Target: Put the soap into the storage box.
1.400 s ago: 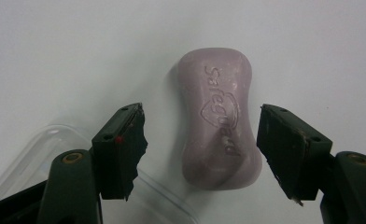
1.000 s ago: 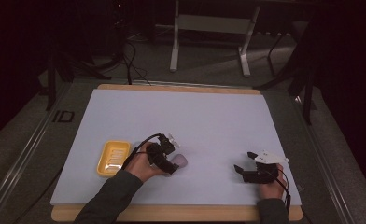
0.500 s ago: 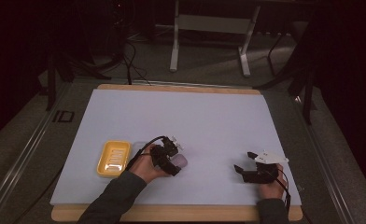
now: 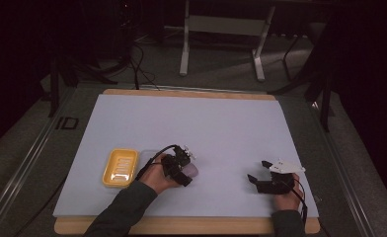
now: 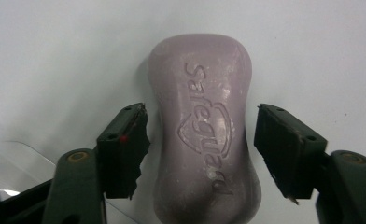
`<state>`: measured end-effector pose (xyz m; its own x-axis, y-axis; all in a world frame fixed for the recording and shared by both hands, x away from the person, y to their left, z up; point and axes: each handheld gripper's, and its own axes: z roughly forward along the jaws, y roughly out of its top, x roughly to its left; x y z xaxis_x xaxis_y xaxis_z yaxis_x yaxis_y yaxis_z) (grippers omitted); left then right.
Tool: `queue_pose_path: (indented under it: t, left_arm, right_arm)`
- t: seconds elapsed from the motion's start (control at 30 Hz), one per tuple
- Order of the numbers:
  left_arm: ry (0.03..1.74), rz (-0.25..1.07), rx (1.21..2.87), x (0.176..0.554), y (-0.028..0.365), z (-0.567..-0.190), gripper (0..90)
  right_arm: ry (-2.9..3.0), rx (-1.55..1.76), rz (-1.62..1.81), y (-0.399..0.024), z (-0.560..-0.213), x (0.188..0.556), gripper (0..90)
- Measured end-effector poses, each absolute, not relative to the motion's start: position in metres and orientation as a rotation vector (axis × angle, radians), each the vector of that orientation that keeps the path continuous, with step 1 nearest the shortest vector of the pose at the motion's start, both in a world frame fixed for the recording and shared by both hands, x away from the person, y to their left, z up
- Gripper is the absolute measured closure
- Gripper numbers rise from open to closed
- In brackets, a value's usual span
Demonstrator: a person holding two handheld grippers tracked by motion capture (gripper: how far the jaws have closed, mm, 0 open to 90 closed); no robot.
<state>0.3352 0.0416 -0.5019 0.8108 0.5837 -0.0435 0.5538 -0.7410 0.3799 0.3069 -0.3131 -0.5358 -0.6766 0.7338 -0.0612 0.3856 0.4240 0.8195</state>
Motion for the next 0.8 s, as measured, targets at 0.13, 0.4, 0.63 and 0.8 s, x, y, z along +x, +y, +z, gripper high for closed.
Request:
queue_pose_path:
  t: [0.13, 0.4, 0.63, 0.8]
  left_arm:
    - [0.862, 0.108, 2.634, 0.3372, 0.041, -0.5046, 36.4]
    - [0.864, 0.101, 2.662, 0.3395, 0.0391, -0.5048, 38.3]
    - [0.859, 0.101, 2.699, 0.3401, 0.0358, -0.5031, 42.7]
    - [0.857, 0.104, 2.724, 0.3415, 0.0335, -0.5023, 45.2]
  right_arm:
    - [2.269, 0.954, 1.151, -0.3132, -0.5357, 0.3069, 19.1]
    - [2.267, 0.955, 1.15, -0.3133, -0.5357, 0.3069, 19.1]
    - [2.269, 0.953, 1.147, -0.3131, -0.5358, 0.307, 19.1]
    - [2.27, 0.953, 1.147, -0.3131, -0.5358, 0.3069, 19.1]
